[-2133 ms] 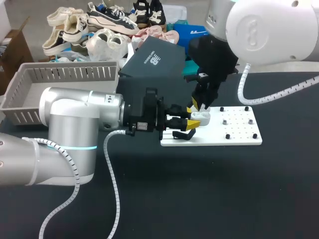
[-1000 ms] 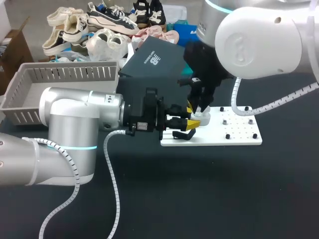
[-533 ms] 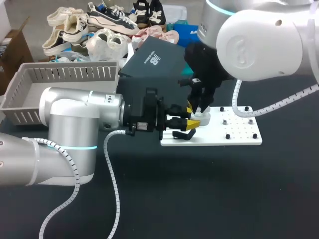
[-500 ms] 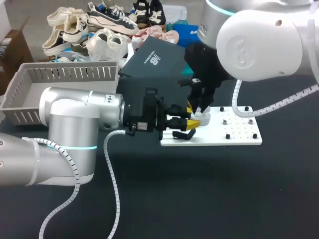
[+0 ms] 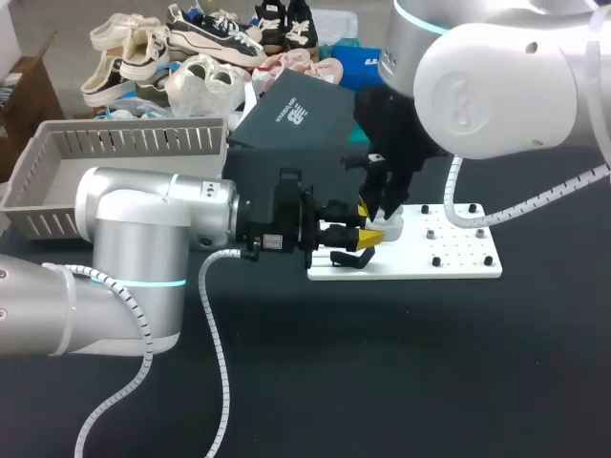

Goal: Pick up each earbud case from the left stands, insert the matching earbuds, close the lid, and place the case in the box.

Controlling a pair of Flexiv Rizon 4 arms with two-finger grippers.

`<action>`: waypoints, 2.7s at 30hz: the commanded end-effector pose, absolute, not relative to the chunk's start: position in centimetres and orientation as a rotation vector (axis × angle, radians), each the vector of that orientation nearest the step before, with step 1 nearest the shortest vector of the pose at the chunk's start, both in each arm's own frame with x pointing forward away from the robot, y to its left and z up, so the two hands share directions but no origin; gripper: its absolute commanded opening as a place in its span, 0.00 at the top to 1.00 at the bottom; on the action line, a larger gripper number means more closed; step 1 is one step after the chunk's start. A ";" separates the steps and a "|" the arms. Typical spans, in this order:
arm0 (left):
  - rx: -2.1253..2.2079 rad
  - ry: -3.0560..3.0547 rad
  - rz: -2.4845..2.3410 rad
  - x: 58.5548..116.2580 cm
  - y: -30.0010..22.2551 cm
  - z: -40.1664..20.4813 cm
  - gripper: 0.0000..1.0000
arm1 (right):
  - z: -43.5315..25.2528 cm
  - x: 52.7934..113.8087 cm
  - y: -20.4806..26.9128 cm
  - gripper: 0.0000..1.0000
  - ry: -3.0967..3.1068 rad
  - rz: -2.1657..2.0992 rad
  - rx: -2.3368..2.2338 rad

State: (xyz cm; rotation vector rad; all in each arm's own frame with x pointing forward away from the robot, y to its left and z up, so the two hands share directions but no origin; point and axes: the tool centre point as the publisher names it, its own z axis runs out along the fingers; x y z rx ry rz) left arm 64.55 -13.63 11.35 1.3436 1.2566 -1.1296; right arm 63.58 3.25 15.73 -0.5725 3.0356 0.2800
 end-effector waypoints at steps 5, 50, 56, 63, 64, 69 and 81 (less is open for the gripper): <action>1.344 1.255 -1.131 64.6 -13.6 11.4 1.00 | 15.5 63.6 3.2 0.64 3.042 0.276 -0.569; 1.344 1.255 -1.131 64.6 -13.6 11.4 1.00 | 15.7 62.5 -1.5 0.32 3.090 0.190 -0.346; 1.344 1.255 -1.131 64.6 -13.6 11.4 1.00 | 15.2 62.9 -1.5 0.31 3.103 0.200 -0.345; 1.344 1.255 -1.131 64.6 -13.6 11.4 1.00 | 15.1 63.2 -1.1 0.31 3.106 0.211 -0.366; 1.344 1.255 -1.131 64.6 -13.6 11.4 1.00 | 15.0 63.2 -1.0 0.31 3.106 0.211 -0.367; 1.344 1.255 -1.131 64.6 -13.6 11.4 1.00 | 14.9 63.5 -0.9 0.31 3.108 0.221 -0.375; 1.344 1.255 -1.131 64.6 -13.6 11.4 1.00 | 16.2 63.9 -1.9 0.05 3.077 0.254 -0.278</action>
